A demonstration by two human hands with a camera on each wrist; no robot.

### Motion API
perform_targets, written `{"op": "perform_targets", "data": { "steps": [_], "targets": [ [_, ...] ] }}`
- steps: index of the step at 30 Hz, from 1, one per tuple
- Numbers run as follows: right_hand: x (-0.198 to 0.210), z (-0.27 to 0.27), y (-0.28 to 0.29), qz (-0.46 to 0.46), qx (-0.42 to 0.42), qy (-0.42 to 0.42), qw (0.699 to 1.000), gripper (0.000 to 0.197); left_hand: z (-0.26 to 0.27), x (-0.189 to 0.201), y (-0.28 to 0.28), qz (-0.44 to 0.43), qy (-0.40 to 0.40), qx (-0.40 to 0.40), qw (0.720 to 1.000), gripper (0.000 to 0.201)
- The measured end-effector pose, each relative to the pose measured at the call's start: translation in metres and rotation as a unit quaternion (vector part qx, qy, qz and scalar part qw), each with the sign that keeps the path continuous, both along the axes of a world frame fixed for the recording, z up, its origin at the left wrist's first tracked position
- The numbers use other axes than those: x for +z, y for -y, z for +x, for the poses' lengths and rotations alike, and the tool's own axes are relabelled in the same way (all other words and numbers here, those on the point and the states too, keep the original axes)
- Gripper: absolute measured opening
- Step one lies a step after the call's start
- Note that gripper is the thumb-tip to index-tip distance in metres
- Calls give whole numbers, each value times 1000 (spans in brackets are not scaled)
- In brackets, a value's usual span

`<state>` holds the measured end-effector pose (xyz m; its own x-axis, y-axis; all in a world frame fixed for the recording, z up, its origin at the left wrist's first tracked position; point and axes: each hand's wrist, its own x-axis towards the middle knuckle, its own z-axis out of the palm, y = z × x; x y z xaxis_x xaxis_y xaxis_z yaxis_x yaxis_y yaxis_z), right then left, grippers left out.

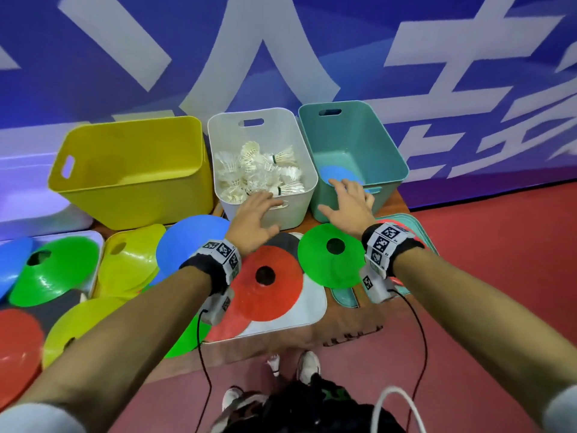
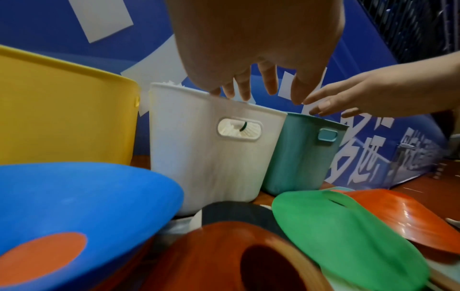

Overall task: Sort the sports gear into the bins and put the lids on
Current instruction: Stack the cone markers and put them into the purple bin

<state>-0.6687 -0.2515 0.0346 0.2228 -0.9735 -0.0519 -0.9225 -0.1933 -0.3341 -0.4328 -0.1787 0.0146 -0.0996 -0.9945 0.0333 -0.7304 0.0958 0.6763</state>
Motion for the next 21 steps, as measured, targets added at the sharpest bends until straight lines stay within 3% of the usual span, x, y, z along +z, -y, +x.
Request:
{"op": "perform_targets", "data": {
  "steps": [5,13,16,21],
  "targets": [
    [-10,15,-49,20,-7,-23,1000,74,11,-31,-33,-14,35,-44,998,70],
    [-46,9,-83,90,42,-95,991,84,5,-51,-80,85,101,-59,990,74],
    [-63,0,-85,122,65,-135,981,89,-3,-61,-89,107,173,-90,975,71],
    [-89,-20,-86,145,120,-184,965,97,-27,-82,-96,167,299,-109,933,82]
  ]
}}
